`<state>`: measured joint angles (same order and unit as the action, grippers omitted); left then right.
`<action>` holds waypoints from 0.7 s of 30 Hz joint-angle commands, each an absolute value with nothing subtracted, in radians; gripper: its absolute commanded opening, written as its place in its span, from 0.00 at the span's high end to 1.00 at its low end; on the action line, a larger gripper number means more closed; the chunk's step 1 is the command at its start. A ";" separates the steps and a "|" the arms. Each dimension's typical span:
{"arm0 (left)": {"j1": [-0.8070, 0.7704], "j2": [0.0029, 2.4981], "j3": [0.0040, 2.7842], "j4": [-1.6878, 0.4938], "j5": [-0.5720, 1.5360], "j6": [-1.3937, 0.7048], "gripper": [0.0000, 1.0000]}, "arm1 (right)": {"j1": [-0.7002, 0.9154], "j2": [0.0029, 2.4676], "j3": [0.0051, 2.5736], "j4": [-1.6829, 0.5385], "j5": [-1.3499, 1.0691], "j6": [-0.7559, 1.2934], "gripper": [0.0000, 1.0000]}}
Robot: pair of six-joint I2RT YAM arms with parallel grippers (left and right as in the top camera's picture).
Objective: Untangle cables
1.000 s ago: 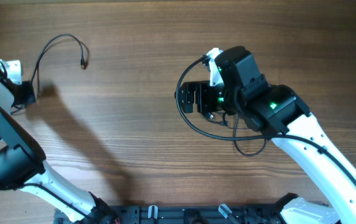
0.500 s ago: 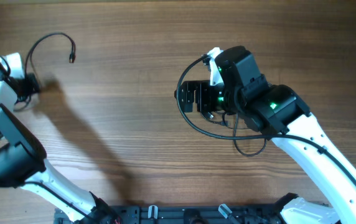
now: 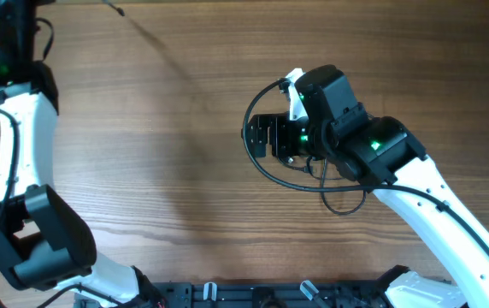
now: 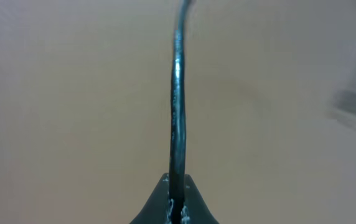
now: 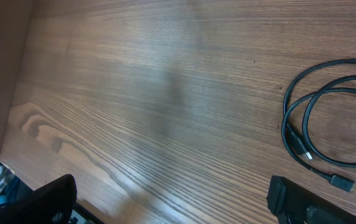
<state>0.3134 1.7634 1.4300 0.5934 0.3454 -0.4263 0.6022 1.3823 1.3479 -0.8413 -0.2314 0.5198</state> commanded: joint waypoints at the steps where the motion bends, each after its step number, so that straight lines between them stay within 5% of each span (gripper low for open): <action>1: 0.239 1.776 1.424 0.537 0.305 -0.463 0.96 | 0.602 1.391 1.348 -0.830 -0.221 0.520 0.00; 14: 0.154 1.894 1.424 0.493 0.305 -0.430 0.96 | 0.602 1.391 1.348 -0.817 -0.202 0.497 0.00; 21: 0.186 1.998 1.424 0.297 0.046 0.205 0.96 | 0.602 1.391 1.348 -0.821 -0.203 0.501 0.00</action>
<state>0.1551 1.9133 1.4227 0.3119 0.2420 -0.1726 0.6022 1.3823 1.3479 -0.8230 -0.2234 0.5117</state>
